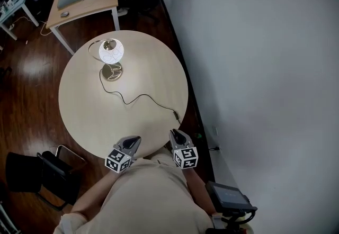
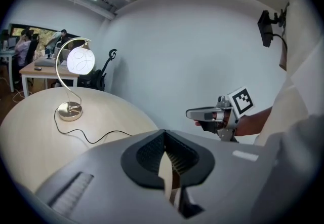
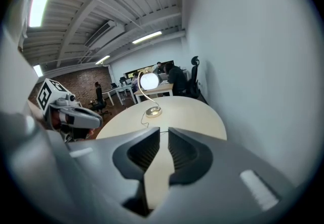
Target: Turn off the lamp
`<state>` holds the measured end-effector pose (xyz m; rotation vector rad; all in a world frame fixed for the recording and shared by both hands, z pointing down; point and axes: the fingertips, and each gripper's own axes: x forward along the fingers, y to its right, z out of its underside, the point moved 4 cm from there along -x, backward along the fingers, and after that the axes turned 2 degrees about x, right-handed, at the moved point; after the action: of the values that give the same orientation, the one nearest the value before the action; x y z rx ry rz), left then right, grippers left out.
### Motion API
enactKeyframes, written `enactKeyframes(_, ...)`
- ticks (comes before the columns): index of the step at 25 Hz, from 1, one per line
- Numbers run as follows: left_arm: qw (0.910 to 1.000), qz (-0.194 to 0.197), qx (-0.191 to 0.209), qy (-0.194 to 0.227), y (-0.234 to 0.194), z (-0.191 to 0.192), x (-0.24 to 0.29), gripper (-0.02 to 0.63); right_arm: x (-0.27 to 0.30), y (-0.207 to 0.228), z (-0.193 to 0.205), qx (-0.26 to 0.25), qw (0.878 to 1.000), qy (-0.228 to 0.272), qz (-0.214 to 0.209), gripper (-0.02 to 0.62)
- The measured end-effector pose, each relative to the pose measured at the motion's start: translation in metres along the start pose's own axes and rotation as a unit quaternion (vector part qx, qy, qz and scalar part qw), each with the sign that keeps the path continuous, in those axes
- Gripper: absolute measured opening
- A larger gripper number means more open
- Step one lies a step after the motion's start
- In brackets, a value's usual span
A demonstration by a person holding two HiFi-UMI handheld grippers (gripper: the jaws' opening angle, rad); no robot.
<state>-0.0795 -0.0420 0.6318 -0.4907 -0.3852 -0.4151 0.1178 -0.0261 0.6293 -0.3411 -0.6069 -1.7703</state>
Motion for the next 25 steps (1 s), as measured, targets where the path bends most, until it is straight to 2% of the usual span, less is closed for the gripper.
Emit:
enactKeyframes(4, 0.9996, -0.009, 0.025, -0.006, 0.011, -0.024, 0.019, -0.015, 0.007, 0.044, 0.000, 0.008, 1.000, -0.002, 0.003, 0.043)
enactKeyframes(13, 0.9988, -0.048, 0.005, -0.006, 0.033, -0.047, 0.049, -0.015, 0.029, 0.118, 0.020, 0.020, 0.999, -0.029, -0.010, 0.052)
enactKeyframes(17, 0.9975, -0.070, -0.004, -0.006, 0.045, -0.043, 0.058, -0.015, 0.040, 0.135, 0.039, -0.001, 0.998, -0.064, -0.028, 0.055)
enactKeyframes(21, 0.9954, -0.094, -0.014, -0.003, 0.053, -0.040, 0.066, -0.015, 0.059, 0.145, 0.064, -0.024, 0.992, -0.111, -0.055, 0.108)
enactKeyframes(25, 0.9918, -0.124, -0.029, -0.002, 0.052, -0.035, 0.060, -0.014, 0.079, 0.147, 0.089, -0.043, 0.985, -0.152, -0.073, 0.115)
